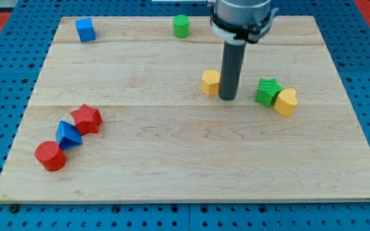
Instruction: Move the green star to the top right
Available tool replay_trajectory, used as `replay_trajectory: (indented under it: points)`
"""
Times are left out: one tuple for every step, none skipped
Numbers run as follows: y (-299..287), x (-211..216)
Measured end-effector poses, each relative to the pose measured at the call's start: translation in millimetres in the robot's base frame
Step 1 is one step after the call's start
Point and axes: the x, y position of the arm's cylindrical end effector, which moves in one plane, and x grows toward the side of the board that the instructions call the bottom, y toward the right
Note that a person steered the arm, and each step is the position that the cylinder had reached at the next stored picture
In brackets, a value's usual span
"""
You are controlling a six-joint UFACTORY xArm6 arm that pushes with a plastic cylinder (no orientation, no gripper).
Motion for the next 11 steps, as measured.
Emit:
replay_trajectory:
  points:
    - [23.4, -0.9]
    - [23.9, 1.9]
    - [20.7, 26.5]
    - [85.8, 6.8]
    - [78.8, -72.3]
    - [80.7, -136.0]
    - [30.8, -113.8]
    - [66.5, -88.3]
    - [125.6, -117.5]
    - [119.2, -206.3]
    - [132.2, -190.7]
